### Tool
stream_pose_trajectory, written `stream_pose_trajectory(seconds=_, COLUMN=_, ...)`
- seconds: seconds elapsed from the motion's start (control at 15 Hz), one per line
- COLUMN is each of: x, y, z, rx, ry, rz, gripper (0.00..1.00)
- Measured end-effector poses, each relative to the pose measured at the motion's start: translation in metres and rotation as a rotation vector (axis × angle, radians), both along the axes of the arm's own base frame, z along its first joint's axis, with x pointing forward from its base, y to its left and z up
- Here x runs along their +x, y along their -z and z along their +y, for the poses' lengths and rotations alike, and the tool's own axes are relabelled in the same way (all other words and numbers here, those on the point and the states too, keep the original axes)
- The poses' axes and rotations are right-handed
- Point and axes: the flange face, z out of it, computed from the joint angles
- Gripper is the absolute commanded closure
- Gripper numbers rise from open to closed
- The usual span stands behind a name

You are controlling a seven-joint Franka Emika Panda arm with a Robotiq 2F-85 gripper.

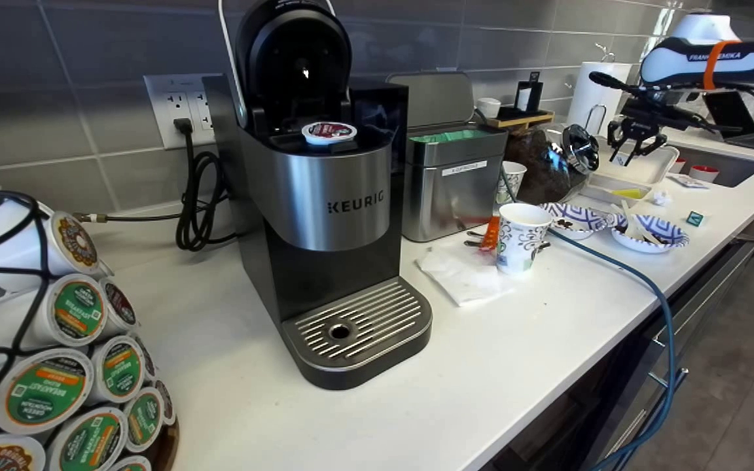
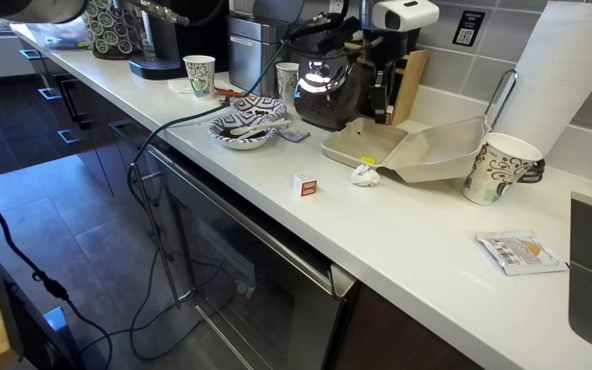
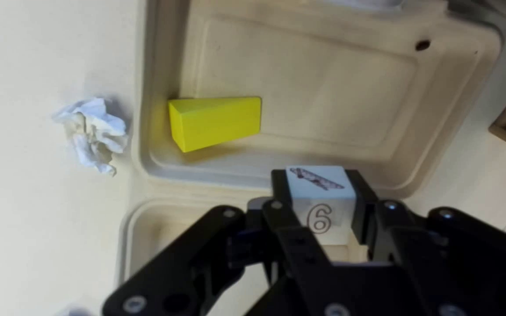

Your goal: Remove the cubes from the tray

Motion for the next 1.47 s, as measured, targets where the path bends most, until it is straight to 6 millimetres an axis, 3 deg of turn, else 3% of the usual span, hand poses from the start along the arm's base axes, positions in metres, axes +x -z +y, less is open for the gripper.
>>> stream_pose_trajectory(seconds=0.13, x=-0.007, y=-0.017, z=0.001, rx=0.031, ry=0.027, rz=0.032, gripper=0.91)
stream_pose_trajectory(seconds=0.27, x=-0.018, y=-0.022, z=0.000, rx=0.086, ry=0.067, rz=0.077, gripper=0.91)
stream_pose_trajectory(seconds=0.73, x=-0.057, y=0.005, z=-0.027, rx=0.229, ry=0.360, rz=0.207, gripper=0.91)
stream_pose_trajectory(seconds=0.8, x=-0.061, y=0.009, z=-0.033, rx=0.238, ry=0.415, rz=0.212, gripper=0.66)
stream_pose_trajectory(seconds=1.2, x=-0.060, y=0.007, z=-0.032, rx=0.237, ry=0.415, rz=0.207, gripper=0.66)
stream_pose_trajectory(seconds=1.27, x=-0.060, y=0.007, z=-0.032, rx=0.236, ry=0.415, rz=0.207, gripper=0.91)
stream_pose_trajectory(seconds=1.47, x=-0.060, y=0.007, z=-0.033, rx=0.231, ry=0.442, rz=0.201, gripper=0.91)
